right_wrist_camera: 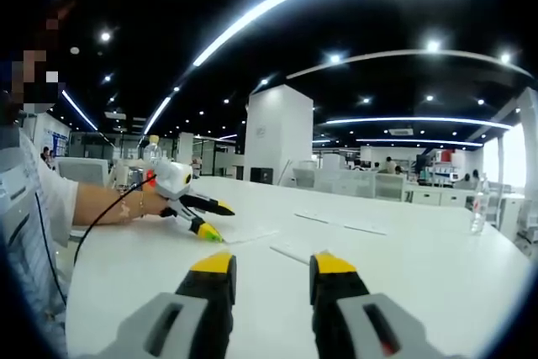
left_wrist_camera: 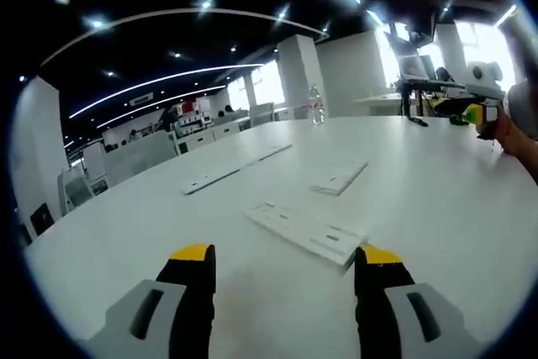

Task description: Locate the socket holder cover, grip the socket holder cover, clip it into the socket holder slot.

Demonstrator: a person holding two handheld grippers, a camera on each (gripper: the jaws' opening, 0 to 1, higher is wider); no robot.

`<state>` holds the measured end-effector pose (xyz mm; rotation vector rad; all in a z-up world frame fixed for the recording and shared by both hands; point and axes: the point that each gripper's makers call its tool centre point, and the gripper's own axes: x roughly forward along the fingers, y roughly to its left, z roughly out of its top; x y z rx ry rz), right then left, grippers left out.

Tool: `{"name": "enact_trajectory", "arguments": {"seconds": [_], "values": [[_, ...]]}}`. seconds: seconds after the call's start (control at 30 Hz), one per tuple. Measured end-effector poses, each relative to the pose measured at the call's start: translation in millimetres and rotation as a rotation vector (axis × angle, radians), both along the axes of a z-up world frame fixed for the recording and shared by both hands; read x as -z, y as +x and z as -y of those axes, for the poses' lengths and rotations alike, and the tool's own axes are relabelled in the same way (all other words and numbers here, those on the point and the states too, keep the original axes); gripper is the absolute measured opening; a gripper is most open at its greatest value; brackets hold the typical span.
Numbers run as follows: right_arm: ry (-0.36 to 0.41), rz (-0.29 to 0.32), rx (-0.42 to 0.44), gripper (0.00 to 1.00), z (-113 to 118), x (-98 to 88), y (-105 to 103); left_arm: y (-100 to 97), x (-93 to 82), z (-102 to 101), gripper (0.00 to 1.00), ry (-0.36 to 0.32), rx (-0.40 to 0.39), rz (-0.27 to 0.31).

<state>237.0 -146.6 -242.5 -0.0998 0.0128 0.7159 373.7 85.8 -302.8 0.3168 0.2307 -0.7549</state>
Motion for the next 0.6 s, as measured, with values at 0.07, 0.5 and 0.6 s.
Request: {"name": "enact_trajectory", "arguments": {"seconds": [0.07,0.5,0.6], "values": [[-0.001,-0.002,0.0,0.36,-0.2,0.5,0.1,3.2,-0.3,-1.3,0.67,0.003,-0.003,0.003],[0.0,-0.016,-0.005,0.36,-0.5,3.2,0.6,13.1,-1.4,-2.5,0.66,0.007,-0.011,0.014],[-0.001,-0.02,-0.008,0.36,-1.0,3.9,0.6,14.2,-1.1,-2.0,0.66,0.007,-0.012,0.01]]}}
